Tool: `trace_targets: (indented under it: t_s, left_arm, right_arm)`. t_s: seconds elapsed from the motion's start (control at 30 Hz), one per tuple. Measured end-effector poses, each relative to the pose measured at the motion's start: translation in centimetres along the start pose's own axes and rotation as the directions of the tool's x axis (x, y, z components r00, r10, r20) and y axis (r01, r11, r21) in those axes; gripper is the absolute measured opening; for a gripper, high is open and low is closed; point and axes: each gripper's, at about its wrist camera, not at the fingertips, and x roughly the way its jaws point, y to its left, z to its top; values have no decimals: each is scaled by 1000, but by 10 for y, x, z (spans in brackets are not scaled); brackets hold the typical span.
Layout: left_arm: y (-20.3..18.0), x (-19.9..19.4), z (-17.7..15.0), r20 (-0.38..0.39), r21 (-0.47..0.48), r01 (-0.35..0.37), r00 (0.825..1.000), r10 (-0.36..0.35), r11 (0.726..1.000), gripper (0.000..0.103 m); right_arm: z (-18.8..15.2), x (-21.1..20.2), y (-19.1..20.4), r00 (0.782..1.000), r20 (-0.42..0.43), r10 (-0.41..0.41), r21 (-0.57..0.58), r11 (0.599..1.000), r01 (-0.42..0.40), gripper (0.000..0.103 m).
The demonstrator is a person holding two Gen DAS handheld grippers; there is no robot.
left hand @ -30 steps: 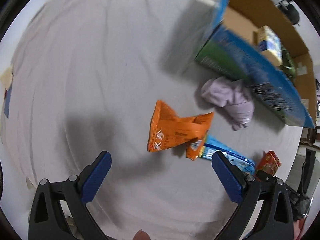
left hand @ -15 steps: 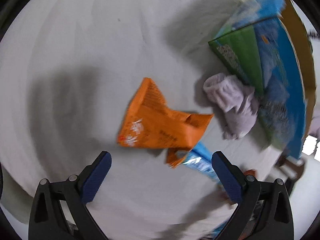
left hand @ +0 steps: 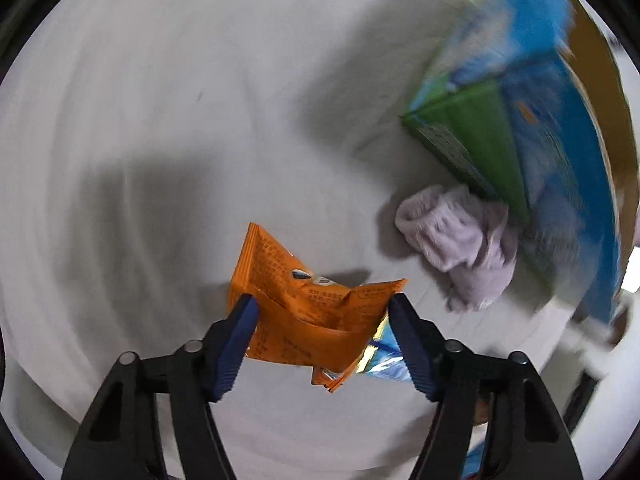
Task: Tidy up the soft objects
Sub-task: 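Grasp the orange pouch with the left tool while the right tool grasps the red bag, then carry both bags over the box and open both tools to release them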
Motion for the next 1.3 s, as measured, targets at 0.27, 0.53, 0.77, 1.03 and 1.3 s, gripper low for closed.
trace_targets:
  t_s: [0.27, 0.53, 0.77, 1.03, 1.3]
  left_arm:
    - [-12, 23, -9, -8, 144, -106, 994, 109, 984, 79]
    - [-18, 35, -21, 77, 228, -209, 978, 196, 951, 59]
    - [-11, 4, -41, 129, 205, -162, 982, 137, 965, 57]
    - [-20, -62, -82, 226, 275, -122, 972, 59, 954, 57]
    - [-84, -119, -94, 294, 372, -108, 956, -7, 922, 57]
  right_arm:
    - [-1, 9, 10, 999, -13, -29, -24, 999, 29, 51]
    - [-3, 13, 25, 999, -5, -49, -60, 997, 49, 48]
    - [-15, -8, 26, 999, 41, -23, -84, 996, 27, 46]
    - [-31, -65, 31, 991, 123, 55, -124, 991, -40, 46]
    - [-38, -136, 43, 970, 217, 108, -184, 981, -68, 46]
